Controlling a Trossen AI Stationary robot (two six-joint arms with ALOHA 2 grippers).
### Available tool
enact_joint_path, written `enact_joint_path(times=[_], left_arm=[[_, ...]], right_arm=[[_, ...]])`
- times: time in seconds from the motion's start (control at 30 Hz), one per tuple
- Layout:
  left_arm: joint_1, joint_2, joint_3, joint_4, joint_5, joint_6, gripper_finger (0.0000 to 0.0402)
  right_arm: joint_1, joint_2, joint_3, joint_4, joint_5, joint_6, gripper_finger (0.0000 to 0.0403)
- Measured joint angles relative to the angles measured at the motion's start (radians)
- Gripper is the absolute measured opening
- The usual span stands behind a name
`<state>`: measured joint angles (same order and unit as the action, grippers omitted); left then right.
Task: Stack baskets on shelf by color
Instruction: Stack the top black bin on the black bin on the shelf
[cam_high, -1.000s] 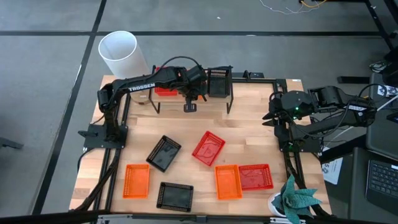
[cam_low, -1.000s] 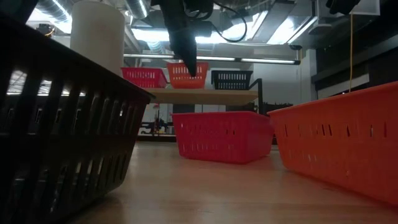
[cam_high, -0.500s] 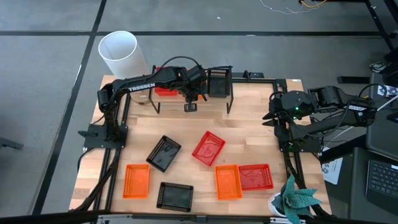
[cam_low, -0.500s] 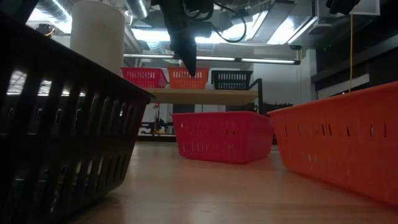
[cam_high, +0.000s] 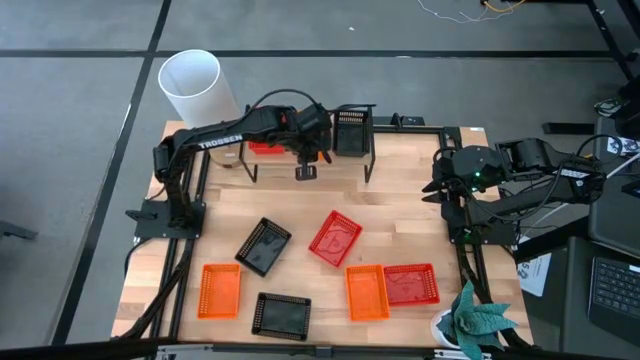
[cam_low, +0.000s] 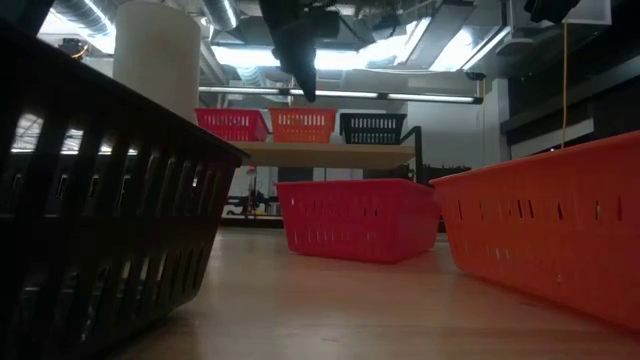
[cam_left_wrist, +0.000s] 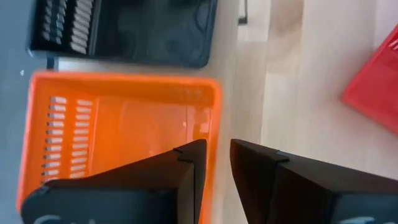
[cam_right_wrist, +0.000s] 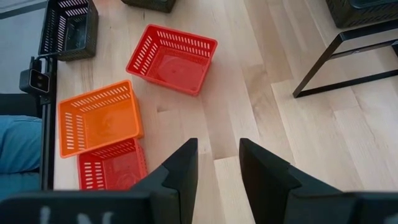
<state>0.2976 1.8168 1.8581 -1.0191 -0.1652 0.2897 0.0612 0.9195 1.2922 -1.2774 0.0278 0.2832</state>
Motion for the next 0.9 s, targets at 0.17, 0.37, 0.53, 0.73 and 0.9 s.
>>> enact_joint_path(times=[0.17, 0.37, 0.53, 0.73, 0.9], left_arm=[[-0.037, 0.0, 0.089, -0.062, -0.006, -0.065, 0.0066], [-0.135, -0.002, 0.174, -0.305, 0.076, -0.219, 0.0066], [-0.242, -0.002, 0.166, -0.505, 0.132, -0.33, 0.0066], [-0.385, 0.004, 0.053, -0.515, 0.136, -0.365, 0.0066], [-0.491, 0.003, -0.058, -0.512, 0.134, -0.477, 0.0066]], right_arm=[[0.0, 0.0, 0.0, 0.0, -0.001, 0.001, 0.0116], [0.0, 0.0, 0.0, 0.0, -0.002, 0.027, 0.0116], [0.0, 0.0, 0.0, 0.0, -0.002, 0.026, 0.0116], [0.0, 0.001, 0.0, 0.0, -0.002, 0.024, 0.0116], [0.0, 0.001, 0.0, -0.004, -0.003, 0.023, 0.0116]])
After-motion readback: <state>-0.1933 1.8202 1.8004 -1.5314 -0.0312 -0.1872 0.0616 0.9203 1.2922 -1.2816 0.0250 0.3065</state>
